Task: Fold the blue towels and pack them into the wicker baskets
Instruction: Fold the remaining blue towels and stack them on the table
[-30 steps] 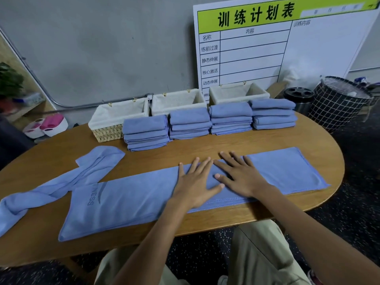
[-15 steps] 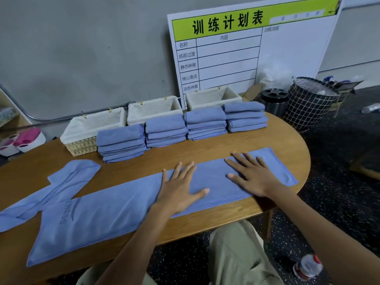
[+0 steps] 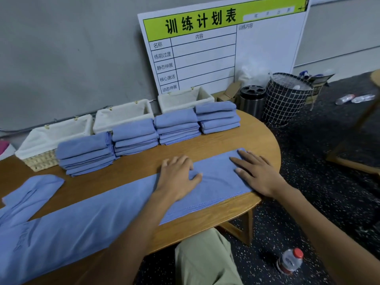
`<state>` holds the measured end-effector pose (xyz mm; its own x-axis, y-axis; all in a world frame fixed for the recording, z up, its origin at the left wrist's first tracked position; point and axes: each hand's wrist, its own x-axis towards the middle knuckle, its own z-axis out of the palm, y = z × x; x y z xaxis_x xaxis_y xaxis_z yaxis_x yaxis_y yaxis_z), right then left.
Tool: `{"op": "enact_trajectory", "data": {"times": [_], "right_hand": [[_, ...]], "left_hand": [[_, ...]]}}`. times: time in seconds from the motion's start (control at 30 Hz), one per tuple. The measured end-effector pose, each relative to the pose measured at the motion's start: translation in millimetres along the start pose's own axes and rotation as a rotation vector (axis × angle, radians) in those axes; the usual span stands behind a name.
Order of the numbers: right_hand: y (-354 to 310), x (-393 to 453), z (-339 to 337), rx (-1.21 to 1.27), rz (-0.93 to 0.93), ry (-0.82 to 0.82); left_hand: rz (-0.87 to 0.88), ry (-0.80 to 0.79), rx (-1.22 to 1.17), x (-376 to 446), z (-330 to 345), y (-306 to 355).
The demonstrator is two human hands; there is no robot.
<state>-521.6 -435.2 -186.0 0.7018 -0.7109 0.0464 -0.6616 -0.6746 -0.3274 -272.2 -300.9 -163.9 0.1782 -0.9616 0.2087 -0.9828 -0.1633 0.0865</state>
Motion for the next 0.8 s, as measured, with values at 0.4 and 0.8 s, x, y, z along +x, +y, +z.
{"op": "enact_trajectory", "data": {"times": [0.4, 0.8], "right_hand": [[8, 0, 2, 0.382, 0.051, 0.334], [19, 4, -5, 0.231, 0.192, 0.386]], "left_hand": [[0.095, -0.275, -0.593, 143, 28, 101], [0.146, -0.307, -0.987, 156, 0, 83]]}}
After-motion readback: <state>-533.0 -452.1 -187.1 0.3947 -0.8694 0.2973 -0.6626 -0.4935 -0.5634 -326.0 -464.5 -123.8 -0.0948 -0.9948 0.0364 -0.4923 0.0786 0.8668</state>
